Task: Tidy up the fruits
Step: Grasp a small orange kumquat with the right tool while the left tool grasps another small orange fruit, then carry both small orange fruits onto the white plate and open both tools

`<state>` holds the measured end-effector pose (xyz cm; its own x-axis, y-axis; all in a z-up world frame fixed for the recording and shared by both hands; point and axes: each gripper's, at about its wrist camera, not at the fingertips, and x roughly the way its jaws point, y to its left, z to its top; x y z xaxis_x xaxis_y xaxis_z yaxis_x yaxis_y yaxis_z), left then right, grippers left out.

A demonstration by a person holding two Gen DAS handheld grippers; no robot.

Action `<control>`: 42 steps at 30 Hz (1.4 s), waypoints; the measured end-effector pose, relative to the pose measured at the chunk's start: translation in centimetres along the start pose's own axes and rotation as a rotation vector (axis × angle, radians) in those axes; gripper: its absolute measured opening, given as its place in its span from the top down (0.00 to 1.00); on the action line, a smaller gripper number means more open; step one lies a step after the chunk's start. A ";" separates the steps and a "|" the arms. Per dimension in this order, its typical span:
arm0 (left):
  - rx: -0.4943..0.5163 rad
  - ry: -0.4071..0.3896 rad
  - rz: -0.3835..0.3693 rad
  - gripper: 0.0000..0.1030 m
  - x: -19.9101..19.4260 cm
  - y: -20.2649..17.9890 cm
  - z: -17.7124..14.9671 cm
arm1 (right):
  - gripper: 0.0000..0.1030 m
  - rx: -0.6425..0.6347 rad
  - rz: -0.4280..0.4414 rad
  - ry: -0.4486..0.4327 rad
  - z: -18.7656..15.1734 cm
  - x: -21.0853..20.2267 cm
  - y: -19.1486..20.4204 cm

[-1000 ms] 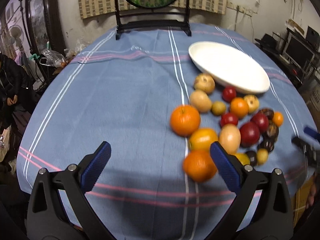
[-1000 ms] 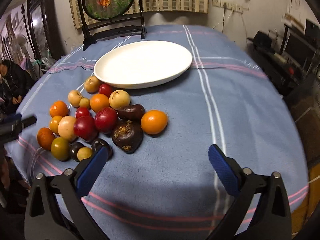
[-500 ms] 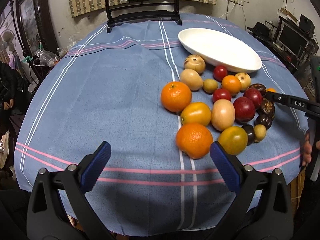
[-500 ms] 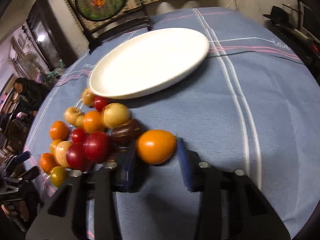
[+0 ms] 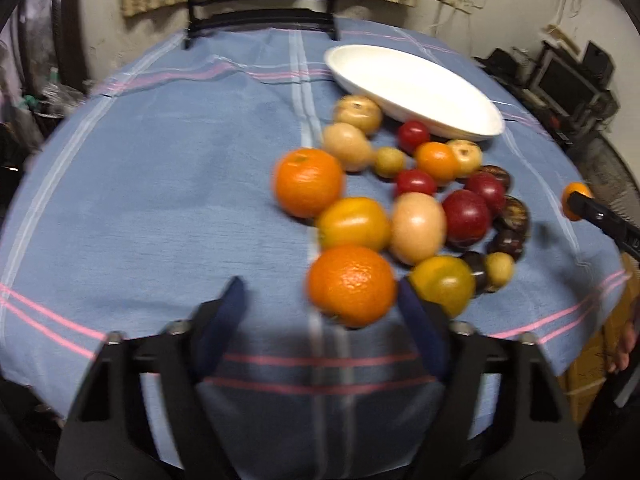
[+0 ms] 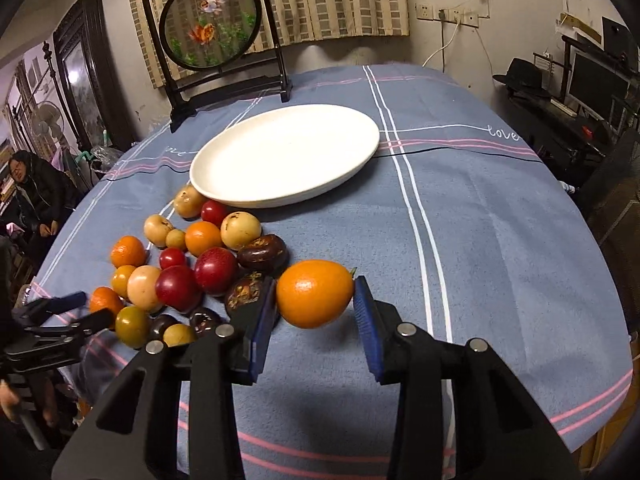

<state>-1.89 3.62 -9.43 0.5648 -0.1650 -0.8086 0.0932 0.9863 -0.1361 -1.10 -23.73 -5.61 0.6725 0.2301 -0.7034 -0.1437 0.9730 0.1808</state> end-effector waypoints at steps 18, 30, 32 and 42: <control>0.008 -0.062 -0.063 0.58 -2.5 -0.9 3.4 | 0.62 -0.047 0.042 -0.007 1.9 0.5 1.7; -0.004 0.025 -0.068 0.57 9.4 -4.2 25.1 | 0.62 -0.105 0.094 0.077 17.2 12.4 0.5; -0.006 0.047 -0.030 0.57 11.9 -4.6 26.9 | 0.62 -0.038 0.108 0.161 19.5 16.9 -0.7; 0.006 0.058 -0.019 0.26 15.3 -5.5 29.3 | 0.49 0.023 0.056 0.230 23.0 22.6 -1.8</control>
<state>30.21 -4.27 -4.29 0.5145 -0.1838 -0.8376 0.1084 0.9829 -0.1491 31.08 -20.79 -5.98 0.4802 0.2848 -0.8296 -0.1580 0.9584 0.2376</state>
